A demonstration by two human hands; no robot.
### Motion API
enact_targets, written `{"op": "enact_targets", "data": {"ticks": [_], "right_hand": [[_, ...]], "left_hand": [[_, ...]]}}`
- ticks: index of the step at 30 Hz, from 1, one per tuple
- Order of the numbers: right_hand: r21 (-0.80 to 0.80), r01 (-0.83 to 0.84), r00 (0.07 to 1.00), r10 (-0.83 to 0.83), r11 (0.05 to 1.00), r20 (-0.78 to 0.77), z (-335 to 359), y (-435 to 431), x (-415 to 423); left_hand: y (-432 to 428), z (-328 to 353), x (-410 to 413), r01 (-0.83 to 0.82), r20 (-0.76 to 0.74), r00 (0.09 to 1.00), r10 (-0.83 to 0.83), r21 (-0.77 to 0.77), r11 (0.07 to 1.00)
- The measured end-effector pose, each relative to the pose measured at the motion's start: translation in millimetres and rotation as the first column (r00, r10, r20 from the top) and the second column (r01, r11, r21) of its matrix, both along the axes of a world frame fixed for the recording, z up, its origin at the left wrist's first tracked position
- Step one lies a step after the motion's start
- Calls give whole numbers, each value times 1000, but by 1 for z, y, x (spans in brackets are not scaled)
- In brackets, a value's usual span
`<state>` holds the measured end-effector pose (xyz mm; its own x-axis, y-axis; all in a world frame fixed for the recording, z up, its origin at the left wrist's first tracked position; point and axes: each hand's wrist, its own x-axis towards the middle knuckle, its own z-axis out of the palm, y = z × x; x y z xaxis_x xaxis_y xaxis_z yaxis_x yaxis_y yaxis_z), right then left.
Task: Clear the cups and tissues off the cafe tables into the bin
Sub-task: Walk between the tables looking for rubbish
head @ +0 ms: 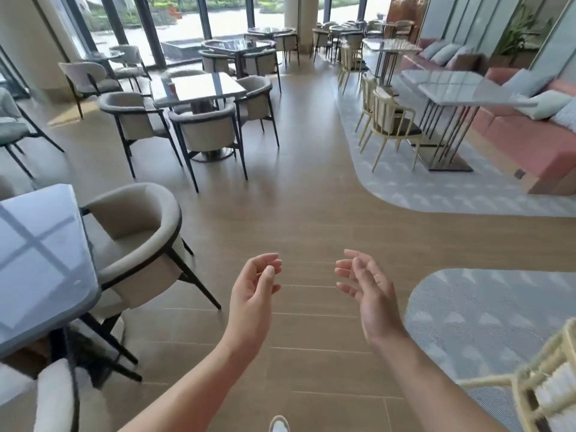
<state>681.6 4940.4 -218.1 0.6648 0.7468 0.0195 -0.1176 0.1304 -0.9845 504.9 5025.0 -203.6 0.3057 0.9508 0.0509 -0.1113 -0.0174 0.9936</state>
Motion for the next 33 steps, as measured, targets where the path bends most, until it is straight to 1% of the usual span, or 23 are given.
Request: {"op": "enact_targets", "data": {"ticks": [7,12,19,22,25,29,33], "right_hand": [[11,8,1000,-8,1000,-28,3,140,67],[14,-17,999,17,1000,-48,-8,233,126],[15,-80,995,81,997,-66,-29,366,246],[-1,-97,993,97,995,-72,-23,426,314],[3,-117,992,117,993,-44,-8,481,375],[-10,-131,991,131,991,-32,-3,537,435],[-25,-113,993,113,993,-27,-7,589,488]], "left_hand": [[143,9,57,-18,-44,999,19,17,1000],[233,4,118,-50,-50,997,51,21,999],[363,-10,241,-75,-43,996,76,31,997],[421,-7,301,-111,-42,993,111,10,994],[473,1,357,-124,-38,991,125,19,992],[531,7,417,-141,-20,990,141,12,990],[590,6,470,-117,3,993,116,12,993]]}}
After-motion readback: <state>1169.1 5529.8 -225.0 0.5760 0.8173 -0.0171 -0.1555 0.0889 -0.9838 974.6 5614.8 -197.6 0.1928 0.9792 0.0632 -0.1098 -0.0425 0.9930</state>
